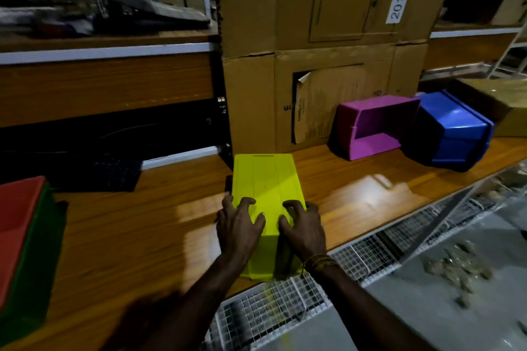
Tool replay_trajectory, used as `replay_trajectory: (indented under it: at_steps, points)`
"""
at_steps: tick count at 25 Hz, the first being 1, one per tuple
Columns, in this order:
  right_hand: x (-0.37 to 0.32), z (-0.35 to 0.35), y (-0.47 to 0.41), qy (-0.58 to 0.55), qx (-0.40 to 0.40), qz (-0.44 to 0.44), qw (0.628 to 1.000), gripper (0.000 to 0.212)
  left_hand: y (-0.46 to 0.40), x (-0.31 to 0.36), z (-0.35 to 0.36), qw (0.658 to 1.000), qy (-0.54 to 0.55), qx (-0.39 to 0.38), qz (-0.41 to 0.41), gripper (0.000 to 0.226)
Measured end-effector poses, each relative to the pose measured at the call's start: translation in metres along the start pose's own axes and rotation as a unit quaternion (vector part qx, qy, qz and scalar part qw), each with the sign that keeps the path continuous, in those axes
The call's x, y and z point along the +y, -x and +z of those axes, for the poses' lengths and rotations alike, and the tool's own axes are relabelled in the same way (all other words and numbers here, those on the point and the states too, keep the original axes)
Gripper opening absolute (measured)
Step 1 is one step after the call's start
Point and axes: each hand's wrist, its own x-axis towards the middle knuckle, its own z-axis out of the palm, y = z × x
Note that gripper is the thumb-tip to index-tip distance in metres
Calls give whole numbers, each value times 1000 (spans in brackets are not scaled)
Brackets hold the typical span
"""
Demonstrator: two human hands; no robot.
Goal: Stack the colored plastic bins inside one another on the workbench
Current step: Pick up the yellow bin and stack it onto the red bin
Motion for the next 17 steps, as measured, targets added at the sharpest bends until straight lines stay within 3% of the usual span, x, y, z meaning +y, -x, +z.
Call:
replay_trajectory:
  at_steps: [4,9,13,17]
  points:
    - [-6,-5,-36,32,-58,-13,998,44,-30,3,-1,999,6,-49,-6,43]
    - [-16,-11,-74,-23,-121,17,992,60,-72,14,-2,989,92,-76,-90,40]
    - [-20,-11,-76,-55,-68,-9,996,64,-71,32,-2,994,62,30,-83,34]
    - [-33,-23,-88,-99,1,-61,993,103,-73,36,-13,981,66,180,-13,46]
